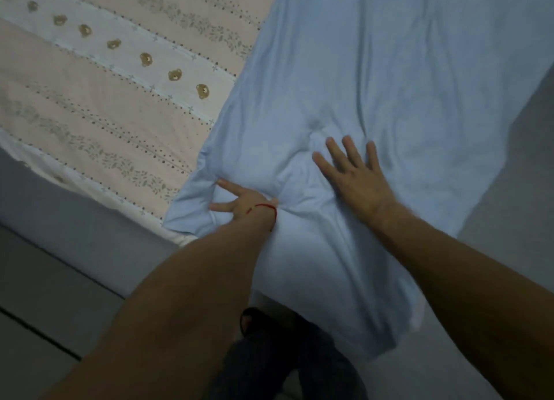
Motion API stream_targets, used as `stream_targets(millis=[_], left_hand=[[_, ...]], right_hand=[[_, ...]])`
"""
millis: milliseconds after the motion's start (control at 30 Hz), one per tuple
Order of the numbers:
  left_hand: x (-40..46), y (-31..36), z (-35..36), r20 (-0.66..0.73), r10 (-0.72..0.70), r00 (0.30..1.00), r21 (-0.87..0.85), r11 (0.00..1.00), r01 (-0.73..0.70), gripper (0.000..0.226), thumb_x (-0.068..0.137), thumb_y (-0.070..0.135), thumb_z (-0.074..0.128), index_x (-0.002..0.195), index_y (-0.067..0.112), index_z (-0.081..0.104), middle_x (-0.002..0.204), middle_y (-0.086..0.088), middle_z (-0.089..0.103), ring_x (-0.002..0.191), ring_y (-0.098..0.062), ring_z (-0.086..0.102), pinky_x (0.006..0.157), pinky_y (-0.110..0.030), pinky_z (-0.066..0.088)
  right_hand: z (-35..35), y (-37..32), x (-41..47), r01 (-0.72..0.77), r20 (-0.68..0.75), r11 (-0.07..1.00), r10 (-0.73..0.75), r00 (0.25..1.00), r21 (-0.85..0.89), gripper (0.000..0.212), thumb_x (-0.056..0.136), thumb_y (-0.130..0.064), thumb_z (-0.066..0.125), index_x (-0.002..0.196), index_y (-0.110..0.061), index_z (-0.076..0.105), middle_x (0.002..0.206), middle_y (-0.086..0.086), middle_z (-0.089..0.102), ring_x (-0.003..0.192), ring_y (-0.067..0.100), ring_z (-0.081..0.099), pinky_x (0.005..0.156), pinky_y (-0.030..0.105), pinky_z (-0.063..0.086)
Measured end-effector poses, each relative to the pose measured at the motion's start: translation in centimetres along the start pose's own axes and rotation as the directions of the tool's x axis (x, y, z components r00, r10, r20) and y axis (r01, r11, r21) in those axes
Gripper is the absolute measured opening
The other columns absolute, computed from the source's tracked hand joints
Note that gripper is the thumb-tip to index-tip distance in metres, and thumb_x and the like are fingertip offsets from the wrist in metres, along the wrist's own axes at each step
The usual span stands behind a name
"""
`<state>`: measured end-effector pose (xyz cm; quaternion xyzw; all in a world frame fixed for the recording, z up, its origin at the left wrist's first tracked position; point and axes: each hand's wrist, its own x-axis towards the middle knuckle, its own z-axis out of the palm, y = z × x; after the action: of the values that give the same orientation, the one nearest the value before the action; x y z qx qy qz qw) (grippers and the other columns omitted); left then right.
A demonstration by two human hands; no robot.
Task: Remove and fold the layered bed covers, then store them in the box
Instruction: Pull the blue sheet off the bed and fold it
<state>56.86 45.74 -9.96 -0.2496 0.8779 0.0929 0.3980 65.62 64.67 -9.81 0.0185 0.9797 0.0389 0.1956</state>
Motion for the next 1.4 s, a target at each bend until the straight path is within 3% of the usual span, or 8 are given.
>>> stream_targets(millis=[67,200,300,367,467,667,900,1400], left_hand=[[0.6,0.3,-0.4,-0.022,-0.034,0.999,-0.061,0.998,0.033,0.130,0.081,0.048,0.077,0.155,0.015,-0.024,0.161,-0.033,-0.010,0.151,-0.046,0.002,0.118,-0.060,0.012],[4.3,-1.3,-0.1,0.068,0.104,0.992,0.018,0.994,-0.105,0.149,0.062,0.072,0.074,0.152,0.005,-0.024,0.161,-0.023,0.024,0.145,-0.051,0.024,0.114,-0.069,0.024],[3.8,-2.4,-1.8,0.143,0.152,0.978,-0.050,0.988,-0.146,0.150,0.070,0.049,0.086,0.144,0.021,-0.041,0.165,-0.018,0.010,0.139,-0.055,0.030,0.092,-0.081,0.036],[2.1,-4.1,-4.2,0.070,0.251,0.966,-0.016,0.968,-0.250,0.132,0.070,0.040,0.088,0.157,0.021,-0.010,0.161,-0.020,0.020,0.133,-0.053,0.039,0.085,-0.074,0.047],[3.4,-8.1,-7.5,-0.172,0.446,0.878,0.213,0.887,-0.409,0.079,0.072,0.037,0.081,0.136,0.006,0.046,0.132,-0.030,0.055,0.120,-0.049,0.053,0.097,-0.054,0.049],[6.7,-11.4,-11.5,-0.212,0.486,0.848,0.456,0.817,-0.354,0.083,0.080,0.044,0.078,0.133,-0.007,0.040,0.137,-0.034,0.042,0.125,-0.051,0.042,0.099,-0.059,0.041],[8.6,-11.5,-14.4,-0.120,0.580,0.805,0.367,0.780,-0.507,0.036,0.089,0.030,0.073,0.089,-0.005,0.065,0.088,-0.027,0.063,0.089,-0.045,0.061,0.079,-0.046,0.046],[4.3,-14.8,-18.3,-0.192,0.625,0.756,-0.023,0.768,-0.640,0.031,0.090,0.015,0.070,0.081,-0.011,0.056,0.075,-0.020,0.057,0.060,-0.025,0.042,0.050,-0.018,0.042]], right_hand=[[1.7,-2.9,-5.8,-0.301,-0.094,0.904,0.342,0.935,0.304,0.070,0.097,-0.017,0.050,0.160,-0.028,0.023,0.168,0.010,0.016,0.154,0.035,0.018,0.117,0.066,0.011],[6.4,-10.1,-20.5,-0.754,0.214,0.256,0.860,0.464,0.605,0.072,0.090,-0.035,0.057,0.155,-0.017,0.033,0.155,0.022,0.038,0.136,0.043,0.041,0.108,0.058,0.037],[6.4,-13.0,-24.9,-0.638,0.521,-0.269,0.818,0.244,0.721,0.066,0.093,-0.040,0.056,0.151,-0.015,0.036,0.142,0.019,0.052,0.125,0.041,0.052,0.101,0.049,0.043],[5.8,-14.9,-26.0,-0.522,0.573,-0.400,0.790,0.220,0.753,0.051,0.099,-0.038,0.058,0.140,-0.010,0.046,0.127,0.019,0.062,0.113,0.039,0.061,0.090,0.042,0.047],[5.0,-16.9,-25.2,-0.508,0.493,-0.325,0.837,0.239,0.798,0.051,0.094,-0.051,0.049,0.113,-0.005,0.060,0.099,0.015,0.067,0.093,0.036,0.065,0.075,0.036,0.046],[5.3,-19.7,-22.5,-0.640,0.258,0.236,0.774,0.579,0.731,0.034,0.095,-0.017,0.023,0.102,-0.016,0.057,0.104,0.009,0.055,0.094,0.031,0.057,0.078,0.043,0.048],[7.2,-17.7,-24.1,-0.425,0.578,-0.512,0.815,0.034,0.747,0.049,0.091,-0.041,0.053,0.107,0.005,0.060,0.109,0.026,0.062,0.098,0.039,0.061,0.084,0.045,0.050],[7.7,-13.5,-26.0,-0.214,0.652,-0.617,0.729,0.208,0.757,0.039,0.097,-0.031,0.066,0.126,-0.005,0.065,0.112,0.009,0.070,0.101,0.027,0.066,0.086,0.035,0.053]])
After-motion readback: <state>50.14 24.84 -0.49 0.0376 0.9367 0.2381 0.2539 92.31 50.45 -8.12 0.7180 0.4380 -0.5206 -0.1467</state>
